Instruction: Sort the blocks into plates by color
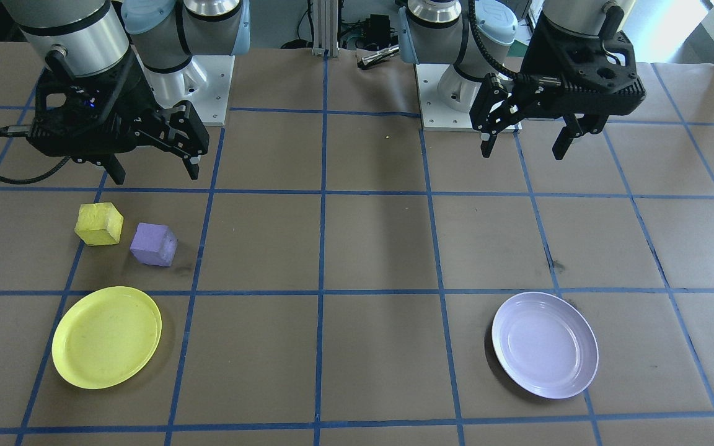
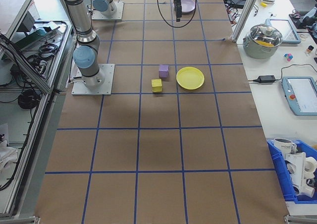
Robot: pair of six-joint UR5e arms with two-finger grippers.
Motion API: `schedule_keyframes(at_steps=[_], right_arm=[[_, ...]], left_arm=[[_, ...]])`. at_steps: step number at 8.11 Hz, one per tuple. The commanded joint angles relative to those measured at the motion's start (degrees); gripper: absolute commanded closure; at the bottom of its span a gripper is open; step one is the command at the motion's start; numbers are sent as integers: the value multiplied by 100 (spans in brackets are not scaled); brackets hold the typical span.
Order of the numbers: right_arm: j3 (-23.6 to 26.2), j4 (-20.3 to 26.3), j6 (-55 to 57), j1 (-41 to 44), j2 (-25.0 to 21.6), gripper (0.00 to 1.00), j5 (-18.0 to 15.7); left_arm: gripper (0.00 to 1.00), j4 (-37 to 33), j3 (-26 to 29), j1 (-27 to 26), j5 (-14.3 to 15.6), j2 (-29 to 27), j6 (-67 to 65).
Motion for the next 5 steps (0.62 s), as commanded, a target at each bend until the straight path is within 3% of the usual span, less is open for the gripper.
schedule_keyframes(at_steps=[1,5], right_arm=[[19,23,2,0,-26,0,-23],[37,-47,-216,-113,35,0,-23]], left_arm=[[0,-2,18,0,2,104,10],[0,7,9,0,20,123,27]])
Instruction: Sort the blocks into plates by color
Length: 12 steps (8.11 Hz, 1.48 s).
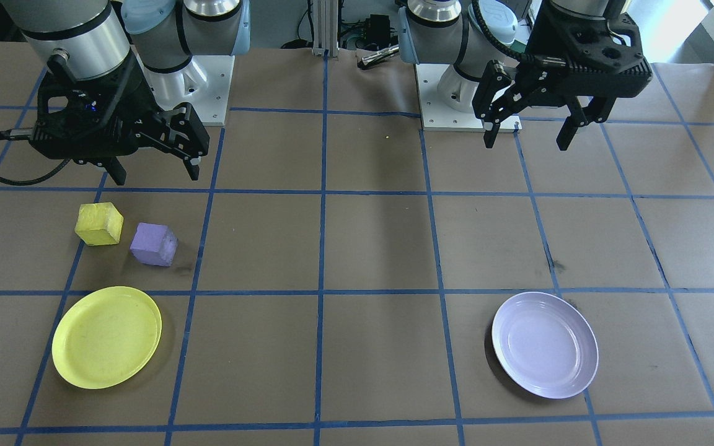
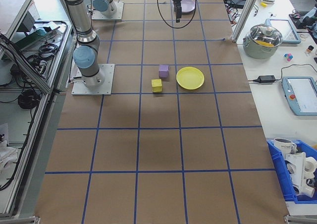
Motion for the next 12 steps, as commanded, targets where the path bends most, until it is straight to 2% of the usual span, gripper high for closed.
schedule_keyframes(at_steps=[1,2,3,4,5,6,7,9,10,11,12], right_arm=[[5,1,-730,-348,12,0,-110],[49,158,-1205,-742,12,0,-111],[354,212,-1880,-1155,-23,0,-155],[757,125,-2522,-1498,-58,0,-329],[1179,-145,-2624,-1685,-137,0,-548],[1748,-774,-2956,-1852,-172,0,-890],[2346,-1555,-3220,-2106,-173,0,-902],[3506,-2683,-4545,-2791,-155,0,-814],[3973,-3114,-4550,-2863,-138,0,-745],[4326,-3388,-4559,-2864,-120,0,-431],[4364,-3556,-4559,-2864,19,0,-427]], left_arm=[[0,31,5,0,-5,-12,-4],[0,127,-29,0,3,5,4],[0,128,-47,0,3,5,22],[0,128,-65,9,3,5,31],[0,128,-74,9,3,14,31],[0,128,-74,9,3,5,31],[0,128,-74,9,12,-12,31],[0,119,-74,9,12,-30,31],[0,119,-74,9,12,-56,31],[0,119,-82,9,12,-74,31],[0,128,-74,9,3,-83,31]])
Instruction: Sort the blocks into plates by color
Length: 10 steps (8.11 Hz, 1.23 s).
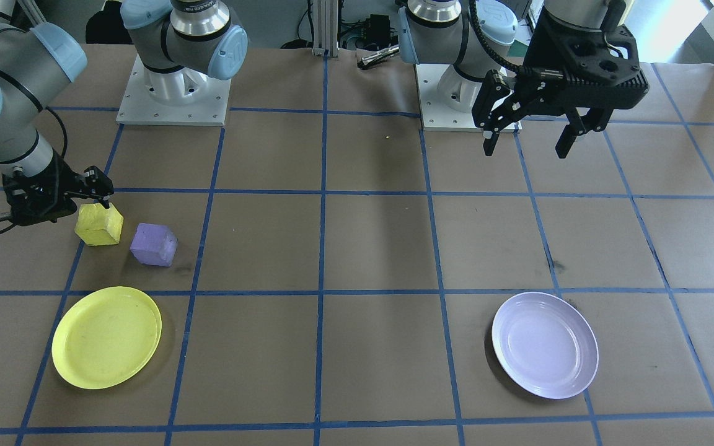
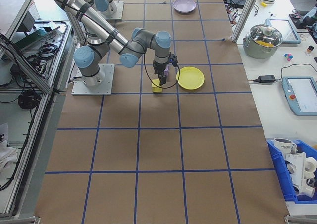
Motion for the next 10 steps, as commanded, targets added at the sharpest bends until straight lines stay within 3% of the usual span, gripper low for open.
schedule_keyframes(at_steps=[1,2,5,6,7,8,10], right_arm=[[409,-536,-94,-64,270,0,195],[409,-841,-94,-64,428,0,117],[409,-985,2,-73,517,2,90],[409,-950,255,-73,535,12,90],[409,-915,344,-73,535,32,90],[409,-906,363,-73,535,43,90],[409,-879,380,-73,535,52,90]], left_arm=[[0,8,-5,0,-8,-43,0],[0,0,-5,17,-17,-43,9],[0,-9,-5,18,-17,-61,0],[0,-1,-5,18,-17,-78,0],[0,0,-14,18,-17,-105,0],[0,8,-22,18,-26,-105,0],[0,8,-14,18,-26,-122,0]])
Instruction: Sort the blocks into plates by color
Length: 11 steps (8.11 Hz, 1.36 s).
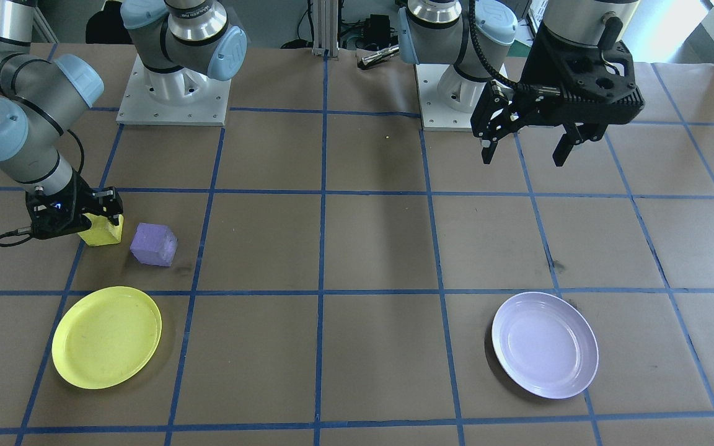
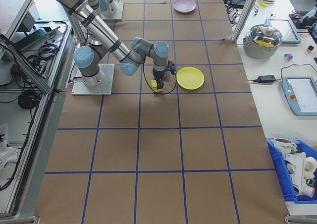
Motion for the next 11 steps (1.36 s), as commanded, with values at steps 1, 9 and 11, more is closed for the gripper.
schedule_keyframes(at_steps=[1,9,11], right_arm=[[-43,60,151,0,-6,54,0],[-2610,1616,2666,1150,1188,50,105],[-2688,1180,2675,1186,1339,47,114]], left_arm=[[0,2,5,0,7,-12,0],[0,2,5,0,-2,-12,0],[0,2,5,0,-2,-21,0]])
